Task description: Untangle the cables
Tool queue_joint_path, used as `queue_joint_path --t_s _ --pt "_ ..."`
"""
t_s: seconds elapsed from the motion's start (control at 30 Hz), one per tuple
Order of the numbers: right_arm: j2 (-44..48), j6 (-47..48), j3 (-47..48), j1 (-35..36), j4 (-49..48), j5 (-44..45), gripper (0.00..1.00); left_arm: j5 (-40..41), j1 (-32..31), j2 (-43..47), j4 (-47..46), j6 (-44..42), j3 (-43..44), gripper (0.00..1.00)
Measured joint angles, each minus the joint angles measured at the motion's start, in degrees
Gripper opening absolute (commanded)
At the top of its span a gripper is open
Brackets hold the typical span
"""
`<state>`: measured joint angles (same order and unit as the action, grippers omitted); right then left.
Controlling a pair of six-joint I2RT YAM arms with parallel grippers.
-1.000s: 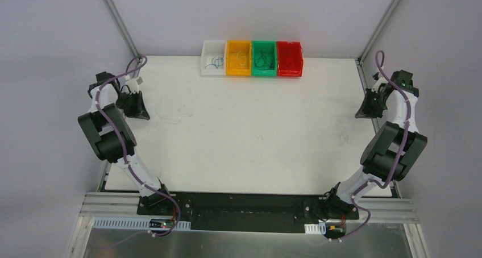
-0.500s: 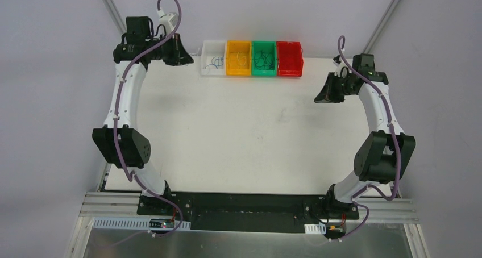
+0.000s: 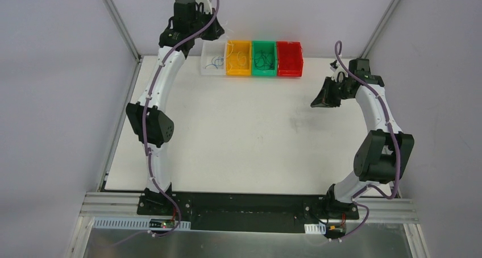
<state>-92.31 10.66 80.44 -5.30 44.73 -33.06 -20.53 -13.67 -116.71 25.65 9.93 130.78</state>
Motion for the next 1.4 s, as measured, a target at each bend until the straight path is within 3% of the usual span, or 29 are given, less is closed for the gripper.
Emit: queue_joint_path --t_s 0.2,0.57,0.77,1.4 --pt "0.00 0.00 -0.37 0.00 -0.20 0.02 0.00 4.28 -1.36 -6.05 -5.92 1.66 5.68 0.00" --pt "0.00 -0.42 -1.40 -0.02 -0.72 0.39 0.00 9.09 -1.64 -17.33 -20.94 7.45 5.81 0.00" --pt "0.00 -0.42 -2.08 -0.44 -0.87 0.74 0.00 9.11 -3.26 -23.28 -22.93 8.37 5.79 0.00" --pt "-1.20 -0.74 -2.73 -1.27 -0.83 0.74 0.00 12.37 -5.75 -20.41 -29.03 8.28 10.58 0.00"
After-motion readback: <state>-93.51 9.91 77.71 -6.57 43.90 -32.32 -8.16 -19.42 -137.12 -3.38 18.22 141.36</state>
